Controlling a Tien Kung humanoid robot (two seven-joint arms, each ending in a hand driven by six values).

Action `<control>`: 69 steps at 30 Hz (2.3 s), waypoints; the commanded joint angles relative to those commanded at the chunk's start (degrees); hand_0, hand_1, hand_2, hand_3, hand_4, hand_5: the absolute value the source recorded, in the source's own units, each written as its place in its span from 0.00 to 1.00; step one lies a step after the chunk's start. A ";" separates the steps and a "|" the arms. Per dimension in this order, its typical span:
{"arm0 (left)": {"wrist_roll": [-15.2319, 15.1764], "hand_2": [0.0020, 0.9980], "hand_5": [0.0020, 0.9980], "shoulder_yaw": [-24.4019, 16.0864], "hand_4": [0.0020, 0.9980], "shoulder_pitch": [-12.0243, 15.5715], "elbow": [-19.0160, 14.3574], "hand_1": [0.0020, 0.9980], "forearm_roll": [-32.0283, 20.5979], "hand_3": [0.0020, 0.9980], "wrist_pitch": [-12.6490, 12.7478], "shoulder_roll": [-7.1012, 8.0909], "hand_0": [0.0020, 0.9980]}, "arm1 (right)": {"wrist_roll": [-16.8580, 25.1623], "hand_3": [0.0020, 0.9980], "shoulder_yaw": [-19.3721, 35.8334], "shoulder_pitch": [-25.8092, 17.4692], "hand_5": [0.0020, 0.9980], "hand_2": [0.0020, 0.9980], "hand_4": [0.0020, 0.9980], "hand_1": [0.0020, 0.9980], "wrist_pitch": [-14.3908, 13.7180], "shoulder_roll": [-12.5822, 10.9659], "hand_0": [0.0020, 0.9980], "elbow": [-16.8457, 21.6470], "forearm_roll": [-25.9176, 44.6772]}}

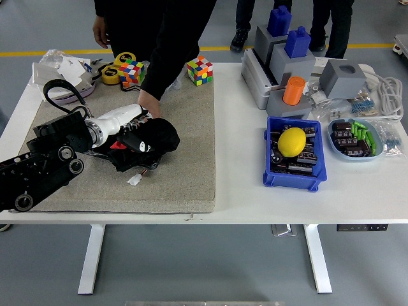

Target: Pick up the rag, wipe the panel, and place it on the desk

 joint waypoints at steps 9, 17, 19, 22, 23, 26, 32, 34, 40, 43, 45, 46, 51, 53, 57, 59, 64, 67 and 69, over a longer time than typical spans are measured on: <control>-0.27 0.42 0.02 -2.75 0.70 0.88 1.09 0.32 0.32 0.59 0.08 2.83 0.28 | -0.13 0.59 0.21 -0.14 0.51 0.68 1.00 0.68 0.01 0.06 0.73 0.01 -0.19; -0.98 0.42 0.02 -4.17 0.69 1.61 2.27 0.32 -0.10 0.59 0.14 5.53 0.28 | -0.20 0.59 0.95 -0.32 0.51 0.68 1.00 0.68 -0.01 0.15 0.73 0.05 -0.47; -1.06 0.42 0.02 -4.37 0.69 1.84 2.45 0.32 -0.08 0.59 0.07 6.17 0.28 | -0.21 0.59 1.12 -0.39 0.51 0.68 1.00 0.68 0.00 0.17 0.73 0.09 -0.58; -1.25 0.42 0.03 -4.83 0.69 2.32 3.17 0.32 -0.19 0.59 0.12 6.83 0.28 | -0.20 0.59 1.83 -0.60 0.51 0.68 1.00 0.68 -0.04 0.22 0.73 0.34 -1.17; -1.32 0.42 0.03 -4.91 0.69 2.40 3.35 0.32 -0.29 0.59 0.14 6.98 0.28 | -0.20 0.59 1.94 -0.64 0.51 0.68 1.00 0.68 -0.05 0.24 0.73 0.40 -1.32; -1.69 0.42 0.03 -5.36 0.69 2.88 3.76 0.32 -0.51 0.59 0.27 7.52 0.28 | -0.15 0.59 2.74 -0.72 0.51 0.68 1.00 0.68 -0.11 0.34 0.73 0.69 -2.08; -2.09 0.42 0.03 -6.47 0.69 3.67 4.96 0.32 -0.43 0.60 0.57 8.33 0.28 | -0.14 0.59 3.56 -0.87 0.51 0.68 1.00 0.68 -0.21 0.45 0.73 0.96 -2.62; -2.35 0.42 0.03 -6.68 0.68 3.79 5.48 0.31 -0.83 0.60 0.80 8.51 0.27 | -0.16 0.59 3.70 -0.94 0.51 0.68 1.00 0.68 -0.19 0.44 0.73 1.08 -2.81; -2.74 0.42 0.03 -7.12 0.68 4.35 6.75 0.31 -0.57 0.60 1.12 9.15 0.27 | -0.11 0.59 4.56 -1.06 0.51 0.68 1.00 0.68 -0.28 0.53 0.73 1.48 -3.59; -2.87 0.42 0.03 -7.57 0.68 4.48 7.32 0.31 -0.40 0.60 1.31 9.40 0.27 | -0.09 0.59 4.87 -1.06 0.51 0.68 1.00 0.68 -0.30 0.56 0.73 1.60 -3.87; -3.01 0.42 0.03 -7.90 0.68 4.54 7.85 0.31 -0.32 0.60 1.38 9.68 0.27 | -0.09 0.59 5.20 -1.06 0.51 0.68 1.00 0.68 -0.34 0.56 0.73 1.81 -4.22; -3.11 0.42 0.03 -8.11 0.68 4.57 8.16 0.31 -0.46 0.60 1.44 9.81 0.27 | -0.07 0.59 5.36 -1.07 0.51 0.68 1.00 0.68 -0.36 0.55 0.73 1.92 -4.38; -3.73 0.42 0.03 -9.88 0.68 5.07 9.92 0.31 -0.42 0.60 1.79 10.72 0.27 | -0.02 0.59 5.86 -1.09 0.51 0.68 1.00 0.68 -0.46 0.56 0.73 2.32 -4.92; -3.95 0.42 0.03 -10.56 0.68 5.29 10.46 0.31 -0.34 0.60 1.90 11.28 0.27 | -0.03 0.59 5.89 -1.10 0.51 0.68 1.00 0.68 -0.47 0.54 0.73 2.36 -4.99; -4.02 0.42 0.03 -11.02 0.68 4.98 11.21 0.31 -0.32 0.60 1.95 12.18 0.27 | -0.09 0.59 5.72 -1.10 0.51 0.68 1.00 0.68 -0.44 0.48 0.73 2.31 -4.91; -4.04 0.42 0.03 -11.37 0.68 4.80 11.40 0.31 -0.27 0.60 2.04 12.28 0.27 | -0.11 0.59 5.49 -1.00 0.51 0.68 1.00 0.68 -0.41 0.44 0.73 2.29 -4.80; -4.13 0.42 0.03 -11.11 0.68 4.10 12.03 0.31 -0.93 0.60 2.25 11.98 0.27 | -0.11 0.59 5.28 -0.74 0.51 0.68 1.00 0.68 -0.44 0.46 0.73 2.48 -4.96; -4.22 0.42 0.03 -10.90 0.68 4.21 12.33 0.31 -1.21 0.60 2.38 11.36 0.27 | -0.09 0.59 5.45 -0.68 0.51 0.68 1.00 0.68 -0.50 0.37 0.73 2.67 -5.28; -4.13 0.42 0.03 -10.52 0.68 4.33 12.18 0.30 -1.25 0.60 2.30 11.02 0.27 | -0.11 0.59 5.49 -0.73 0.51 0.68 1.00 0.68 -0.50 0.35 0.73 2.68 -5.33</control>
